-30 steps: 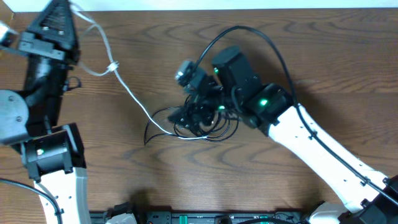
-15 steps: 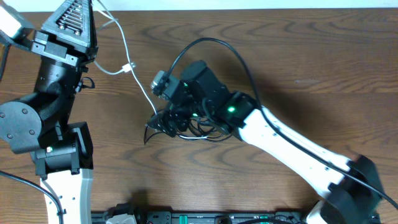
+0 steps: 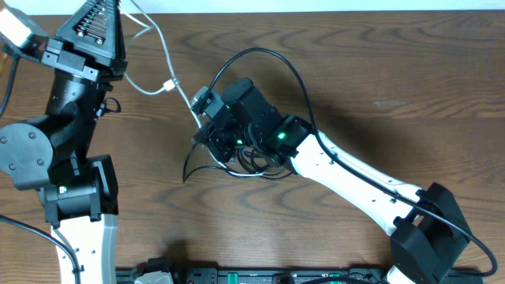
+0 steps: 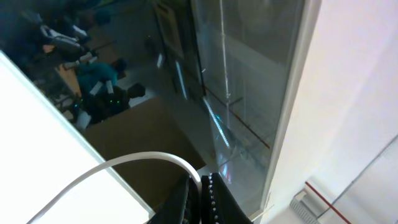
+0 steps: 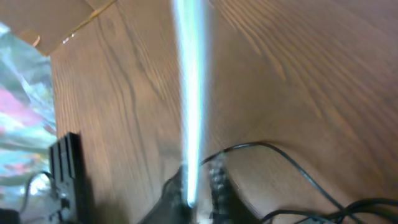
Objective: Untangle cables
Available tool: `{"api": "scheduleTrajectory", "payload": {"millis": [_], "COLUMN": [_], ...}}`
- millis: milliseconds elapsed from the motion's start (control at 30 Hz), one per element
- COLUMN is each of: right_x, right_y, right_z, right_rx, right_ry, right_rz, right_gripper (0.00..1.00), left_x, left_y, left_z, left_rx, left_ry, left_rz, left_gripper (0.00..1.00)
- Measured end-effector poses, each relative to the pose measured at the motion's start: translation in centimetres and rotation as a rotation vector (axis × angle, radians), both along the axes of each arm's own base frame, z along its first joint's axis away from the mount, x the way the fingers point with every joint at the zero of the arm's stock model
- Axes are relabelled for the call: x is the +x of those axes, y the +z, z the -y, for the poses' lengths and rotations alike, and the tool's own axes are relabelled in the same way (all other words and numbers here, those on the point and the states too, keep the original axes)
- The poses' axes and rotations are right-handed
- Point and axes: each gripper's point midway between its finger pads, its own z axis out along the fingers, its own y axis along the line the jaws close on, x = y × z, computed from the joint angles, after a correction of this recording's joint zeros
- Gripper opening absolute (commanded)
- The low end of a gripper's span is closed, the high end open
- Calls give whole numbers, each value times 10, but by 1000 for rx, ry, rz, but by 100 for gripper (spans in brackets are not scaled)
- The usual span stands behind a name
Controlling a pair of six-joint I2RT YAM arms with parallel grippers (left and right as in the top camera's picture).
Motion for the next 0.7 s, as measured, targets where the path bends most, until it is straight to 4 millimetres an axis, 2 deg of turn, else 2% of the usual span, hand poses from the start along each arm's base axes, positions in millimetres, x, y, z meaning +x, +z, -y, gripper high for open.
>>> {"api": "scheduleTrajectory", "payload": {"millis": [167, 367, 500, 700], "right_x": [-2, -6, -5, 4], "right_y": [-6, -4, 20, 86], "right_z": [4, 10, 24, 66], "right_rx": [-24, -37, -15, 66], "right_ry": [-4, -11, -38, -116], "right_rz": [-22, -43, -31, 47], "right_gripper": [1, 1, 1, 1], "left_x": [3, 13, 20, 28], "left_y": [-5, -24, -40, -64], "left_z": [0, -2, -3, -4], "left_rx": [5, 33, 62, 101], "left_ry": [6, 27, 44, 62], "left_rz": [-22, -97, -156, -245], "left_gripper": [7, 8, 8, 8]}}
